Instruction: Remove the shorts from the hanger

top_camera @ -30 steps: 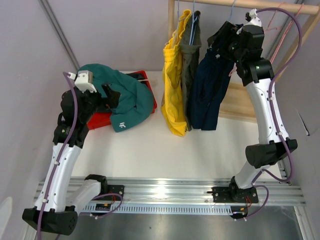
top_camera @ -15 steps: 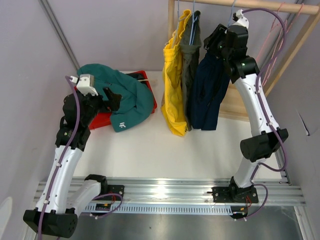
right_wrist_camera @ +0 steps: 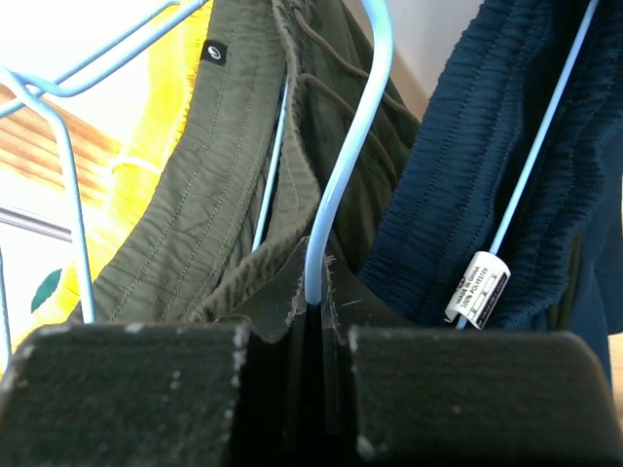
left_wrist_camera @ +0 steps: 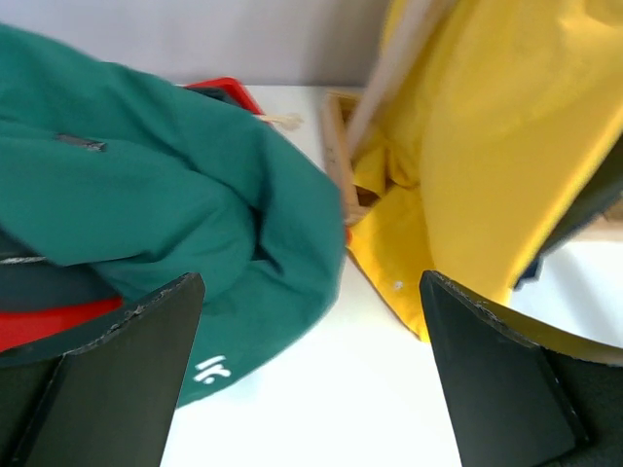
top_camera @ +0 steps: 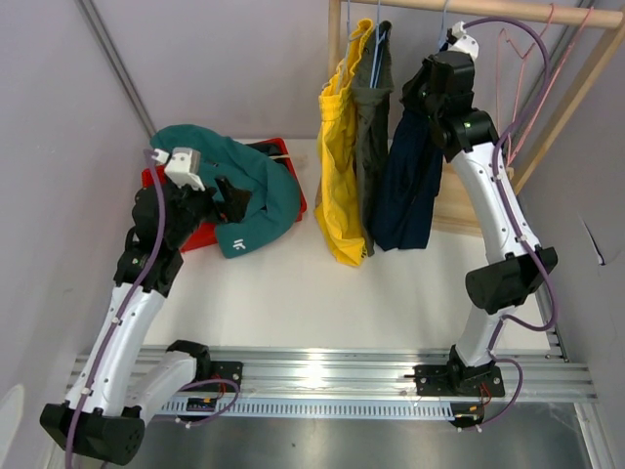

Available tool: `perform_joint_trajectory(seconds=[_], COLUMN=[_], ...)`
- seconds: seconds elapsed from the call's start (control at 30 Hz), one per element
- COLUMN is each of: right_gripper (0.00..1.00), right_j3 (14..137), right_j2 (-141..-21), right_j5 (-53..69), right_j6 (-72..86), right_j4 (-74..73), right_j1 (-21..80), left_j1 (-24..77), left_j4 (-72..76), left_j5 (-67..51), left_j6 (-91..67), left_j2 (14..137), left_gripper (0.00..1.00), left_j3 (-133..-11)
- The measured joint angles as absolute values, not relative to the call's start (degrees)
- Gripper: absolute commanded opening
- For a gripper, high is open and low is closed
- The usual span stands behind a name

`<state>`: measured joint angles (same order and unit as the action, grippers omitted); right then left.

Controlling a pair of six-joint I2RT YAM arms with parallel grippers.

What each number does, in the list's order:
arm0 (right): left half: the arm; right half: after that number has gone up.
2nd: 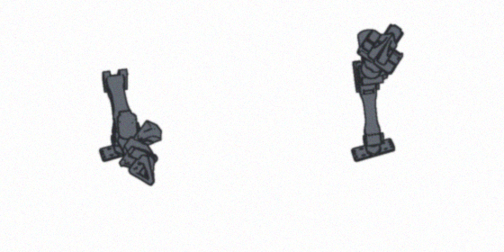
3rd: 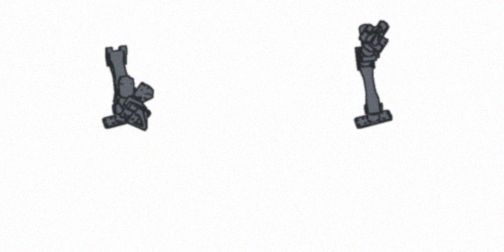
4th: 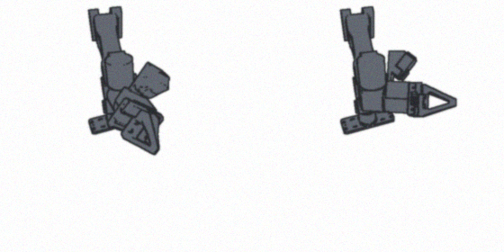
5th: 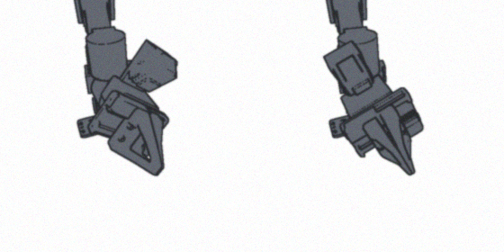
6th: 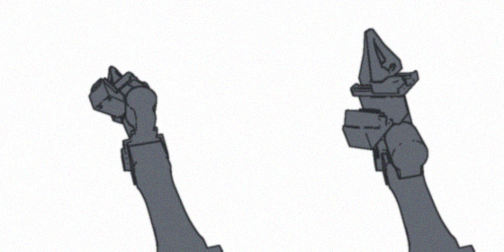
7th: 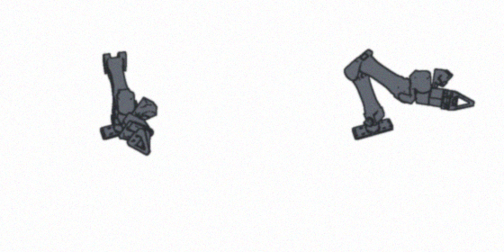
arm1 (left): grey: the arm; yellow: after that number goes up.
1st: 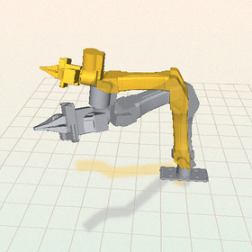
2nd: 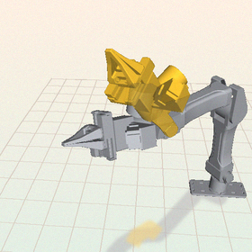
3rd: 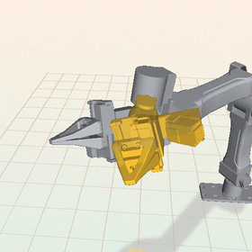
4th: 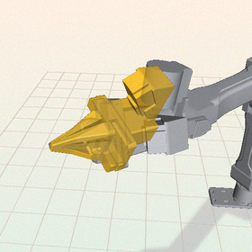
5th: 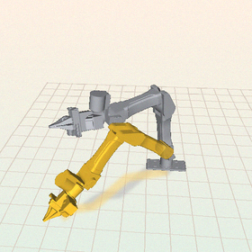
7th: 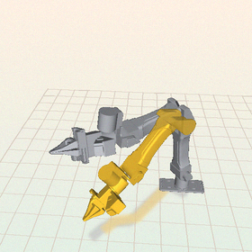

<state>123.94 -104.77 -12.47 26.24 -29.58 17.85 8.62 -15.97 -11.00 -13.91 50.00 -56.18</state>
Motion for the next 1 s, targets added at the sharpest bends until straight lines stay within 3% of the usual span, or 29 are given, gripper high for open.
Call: perform_joint_trajectory(seconds=[0.43,0.7,1.0], right_gripper=[0.0,0.0,0.0], right_j3=[131.2,122.3,112.8], right_j2=[-98.3,-87.4,-78.9], right_j5=[-12.8,-16.2,-20.2], right_j6=[25.5,25.9,25.9], right_j4=[-34.8,-34.9,-32.3], right_j1=[19.7,28.1,36.7], left_j1=[32.3,47.8,56.9], left_j4=[-15.6,-8.0,-0.8], left_j5=[-10.6,-10.8,-10.7], left_j6=[-12.1,-13.3,-14.0], left_j2=[53.7,66.0,75.7], left_gripper=[1.0,0.99,1.0], left_j3=[-63.6,-71.9,-79.5])
